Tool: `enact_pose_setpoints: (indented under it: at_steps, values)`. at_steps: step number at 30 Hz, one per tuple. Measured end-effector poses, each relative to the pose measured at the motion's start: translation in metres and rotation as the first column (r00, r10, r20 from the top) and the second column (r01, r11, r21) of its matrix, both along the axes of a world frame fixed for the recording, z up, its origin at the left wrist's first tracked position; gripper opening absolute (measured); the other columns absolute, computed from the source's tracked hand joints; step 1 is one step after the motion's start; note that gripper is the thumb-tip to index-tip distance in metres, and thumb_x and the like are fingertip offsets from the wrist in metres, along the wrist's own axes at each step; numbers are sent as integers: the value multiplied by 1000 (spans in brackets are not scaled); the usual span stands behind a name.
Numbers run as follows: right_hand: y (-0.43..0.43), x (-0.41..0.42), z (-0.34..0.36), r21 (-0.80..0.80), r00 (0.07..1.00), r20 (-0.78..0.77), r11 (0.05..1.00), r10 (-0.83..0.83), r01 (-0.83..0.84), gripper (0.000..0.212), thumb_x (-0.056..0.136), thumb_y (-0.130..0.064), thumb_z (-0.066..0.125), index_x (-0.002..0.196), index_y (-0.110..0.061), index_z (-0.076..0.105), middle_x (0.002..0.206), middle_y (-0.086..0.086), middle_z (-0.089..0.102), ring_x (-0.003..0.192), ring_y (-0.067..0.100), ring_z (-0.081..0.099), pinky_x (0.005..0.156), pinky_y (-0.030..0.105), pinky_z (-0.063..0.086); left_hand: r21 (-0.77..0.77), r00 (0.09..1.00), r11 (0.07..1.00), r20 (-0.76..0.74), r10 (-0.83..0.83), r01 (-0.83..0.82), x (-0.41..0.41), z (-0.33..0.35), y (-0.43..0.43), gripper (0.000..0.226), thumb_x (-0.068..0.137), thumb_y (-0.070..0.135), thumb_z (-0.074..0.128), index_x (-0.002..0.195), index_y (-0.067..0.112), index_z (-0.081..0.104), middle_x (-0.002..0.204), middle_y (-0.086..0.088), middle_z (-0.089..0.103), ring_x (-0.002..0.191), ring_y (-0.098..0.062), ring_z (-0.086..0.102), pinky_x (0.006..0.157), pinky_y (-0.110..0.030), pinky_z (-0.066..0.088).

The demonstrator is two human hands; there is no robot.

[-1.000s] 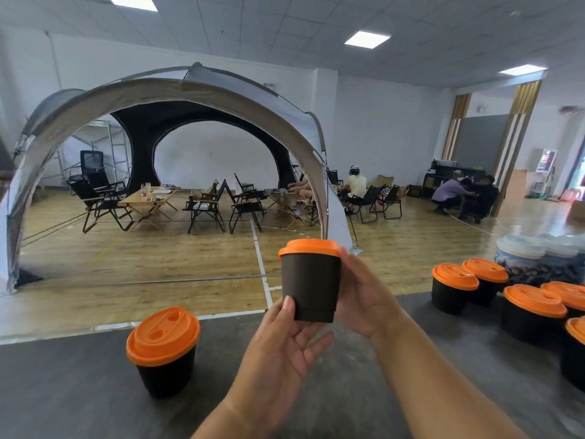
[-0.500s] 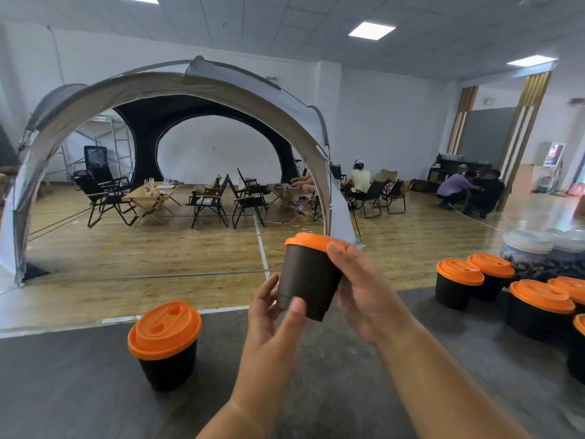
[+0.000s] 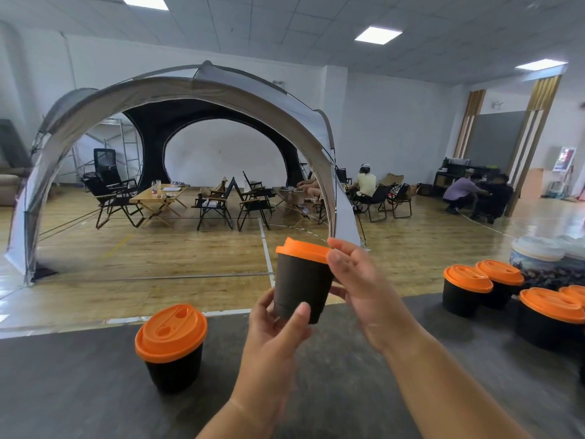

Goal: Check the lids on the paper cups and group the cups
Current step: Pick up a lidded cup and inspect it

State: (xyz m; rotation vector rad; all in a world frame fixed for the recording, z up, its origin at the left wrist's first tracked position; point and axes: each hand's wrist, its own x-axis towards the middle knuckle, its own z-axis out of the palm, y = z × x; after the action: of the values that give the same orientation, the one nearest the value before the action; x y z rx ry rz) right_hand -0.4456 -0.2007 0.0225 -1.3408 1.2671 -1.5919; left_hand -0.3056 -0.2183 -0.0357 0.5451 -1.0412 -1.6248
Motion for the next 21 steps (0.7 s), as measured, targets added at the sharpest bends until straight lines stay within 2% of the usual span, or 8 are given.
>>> enact_pose_setpoints:
  at_steps: [2,4,7,9,12,15,18,21]
  values:
    - [1,7,-1,-18,999,3,999,-45,45,73,66,-62,77,126,-26,54,121,2,65,109,15,65,101,39,50,-92,992,994,102,76,-66,-2,-2,2,75,59,35,85,125,28,50,106,6,72,102,-12,66,91,-37,51]
    - [0,9,0,-54,997,49,996,-67,70,72,62,-57,81,121,-23,57,113,3,68,100,12,67,93,32,52,-65,997,996,40,61,-58,-2,1,4,63,66,39,85,119,27,53,103,5,72,99,-12,67,89,-39,51]
    - [-4,4,7,-89,987,161,995,-25,40,72,62,-54,81,120,-16,60,107,4,68,99,17,63,91,36,48,136,957,964,-215,-194,227,2,9,4,51,81,45,57,120,13,58,108,-13,68,93,-20,67,80,-42,52]
    - [-7,-2,11,-127,967,238,990,88,-59,78,64,-51,80,125,-9,58,110,8,67,105,21,59,97,41,44,212,901,896,-289,-325,391,6,12,4,61,82,51,61,127,10,56,116,-23,63,101,-28,64,79,-40,57]
    - [-8,-8,11,-144,911,341,971,230,-191,80,63,-51,84,126,-8,60,116,11,66,112,23,60,103,43,42,214,856,857,-349,-380,468,7,12,4,63,66,37,72,122,9,63,122,-28,62,106,-32,64,81,-40,59]
    - [-10,-10,9,-133,891,382,968,246,-211,73,73,-47,79,132,-9,57,130,17,60,123,30,55,110,49,38,176,861,885,-372,-346,431,7,11,4,46,79,31,71,117,6,64,116,-28,64,100,-30,68,82,-40,58]
    - [-6,-6,8,-79,968,238,995,79,-62,58,81,-47,65,131,-18,55,116,3,66,111,23,61,97,44,47,165,922,943,-313,-229,290,5,8,1,48,80,23,62,124,5,54,115,-25,65,99,-28,68,88,-43,54]
    - [-2,3,5,-70,996,90,998,5,1,74,73,-59,70,134,-21,51,124,3,65,115,21,62,102,47,47,69,982,995,-182,-59,72,4,7,2,56,75,15,72,127,13,53,114,-13,70,105,-22,67,90,-39,52]
